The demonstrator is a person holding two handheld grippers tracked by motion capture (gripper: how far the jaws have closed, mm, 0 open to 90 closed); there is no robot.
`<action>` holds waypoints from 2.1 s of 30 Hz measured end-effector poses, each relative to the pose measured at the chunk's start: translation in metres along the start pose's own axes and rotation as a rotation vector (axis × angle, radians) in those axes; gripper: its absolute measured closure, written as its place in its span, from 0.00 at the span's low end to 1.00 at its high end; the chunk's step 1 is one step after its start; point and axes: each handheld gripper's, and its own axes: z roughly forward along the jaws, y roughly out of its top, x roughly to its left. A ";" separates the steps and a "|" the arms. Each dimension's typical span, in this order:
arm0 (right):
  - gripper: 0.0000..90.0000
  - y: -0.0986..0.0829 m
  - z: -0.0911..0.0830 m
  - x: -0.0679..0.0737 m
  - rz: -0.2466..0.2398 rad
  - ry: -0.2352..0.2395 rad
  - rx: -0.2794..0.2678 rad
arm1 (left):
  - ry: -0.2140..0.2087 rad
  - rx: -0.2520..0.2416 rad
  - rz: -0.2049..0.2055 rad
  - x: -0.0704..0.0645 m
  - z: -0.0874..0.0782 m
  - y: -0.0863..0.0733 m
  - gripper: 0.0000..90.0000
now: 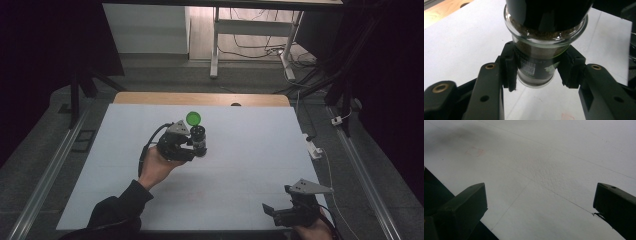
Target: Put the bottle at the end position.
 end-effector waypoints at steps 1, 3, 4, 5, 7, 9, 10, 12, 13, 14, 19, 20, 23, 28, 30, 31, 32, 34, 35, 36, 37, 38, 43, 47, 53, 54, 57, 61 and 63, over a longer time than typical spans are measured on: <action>0.00 0.000 0.000 0.000 0.001 0.001 0.000 | 0.005 0.002 0.000 0.002 0.003 0.000 0.60; 0.00 0.000 0.000 0.000 0.001 0.002 0.001 | 0.016 0.003 -0.003 0.005 0.008 0.000 0.60; 0.00 0.000 0.000 0.000 0.001 0.002 0.001 | 0.023 0.006 -0.001 0.007 0.010 0.000 0.60; 0.00 0.000 0.000 0.000 0.001 0.003 0.002 | 0.028 0.005 -0.004 0.008 0.013 0.000 0.60; 0.00 0.000 0.000 0.000 0.001 0.004 0.003 | 0.035 0.005 -0.006 0.011 0.018 -0.001 0.60; 0.00 0.000 0.000 -0.001 0.002 0.004 0.004 | 0.046 0.006 -0.012 0.013 0.023 -0.002 0.60; 0.00 0.000 0.000 -0.001 0.003 0.004 0.004 | 0.052 0.008 -0.013 0.014 0.026 -0.002 0.60; 0.00 0.000 0.000 -0.001 0.002 0.005 0.004 | 0.060 0.015 -0.010 0.016 0.030 -0.004 0.60; 0.00 0.000 0.000 -0.001 0.003 0.005 0.005 | 0.069 0.016 -0.010 0.017 0.032 -0.004 0.60; 0.00 0.000 0.000 -0.001 0.003 0.006 0.005 | 0.074 0.019 -0.008 0.018 0.034 -0.005 0.60; 0.00 0.000 0.000 0.000 0.000 0.008 0.009 | 0.102 0.016 -0.023 0.024 0.044 -0.008 0.60; 0.00 0.000 0.000 0.000 0.000 0.007 0.009 | 0.111 0.013 -0.028 0.026 0.046 -0.009 0.60; 0.00 0.000 0.000 -0.001 0.001 0.009 0.009 | 0.126 0.016 -0.044 0.031 0.051 -0.011 0.60; 0.00 0.000 0.000 -0.001 -0.001 0.011 0.009 | 0.127 0.014 -0.068 0.036 0.063 -0.014 0.60; 0.00 0.000 0.000 -0.001 -0.002 0.012 0.010 | 0.127 0.012 -0.078 0.038 0.068 -0.017 0.60; 0.00 0.000 0.000 0.000 -0.001 0.012 0.010 | 0.129 0.017 -0.082 0.039 0.071 -0.018 0.60; 0.00 0.000 0.000 -0.001 -0.002 0.012 0.010 | 0.137 0.026 -0.078 0.040 0.073 -0.019 0.60; 0.00 0.000 0.000 0.000 -0.001 0.013 0.009 | 0.147 0.041 -0.075 0.042 0.078 -0.021 0.60; 0.00 0.000 0.000 -0.001 -0.002 0.013 0.010 | 0.150 0.043 -0.078 0.043 0.079 -0.022 0.60; 0.00 0.000 0.000 -0.001 -0.003 0.013 0.010 | 0.155 0.045 -0.079 0.043 0.080 -0.022 0.60; 0.00 0.000 0.000 -0.001 -0.003 0.014 0.011 | 0.156 0.044 -0.082 0.045 0.081 -0.023 0.60; 0.00 0.000 0.000 0.000 -0.002 0.014 0.010 | 0.156 0.044 -0.085 0.046 0.082 -0.023 0.60; 0.00 0.000 0.000 0.000 -0.004 0.013 0.013 | 0.175 0.049 -0.092 0.049 0.085 -0.029 0.60; 0.00 0.000 0.001 0.000 -0.007 0.013 0.015 | 0.184 0.060 -0.094 0.052 0.087 -0.034 0.60; 0.00 0.000 0.001 0.000 -0.007 0.014 0.016 | 0.195 0.077 -0.065 0.050 0.093 -0.044 0.60; 0.00 0.000 0.001 0.000 -0.007 0.014 0.016 | 0.195 0.073 -0.067 0.050 0.093 -0.046 0.60; 0.00 0.000 0.001 0.000 -0.008 0.013 0.017 | 0.184 0.059 -0.075 0.051 0.091 -0.049 0.59; 0.00 0.000 0.001 0.000 -0.010 0.013 0.020 | 0.183 0.068 -0.073 0.051 0.092 -0.048 0.59; 0.00 0.000 0.001 0.000 -0.010 0.013 0.020 | 0.179 0.086 -0.070 0.051 0.092 -0.046 0.57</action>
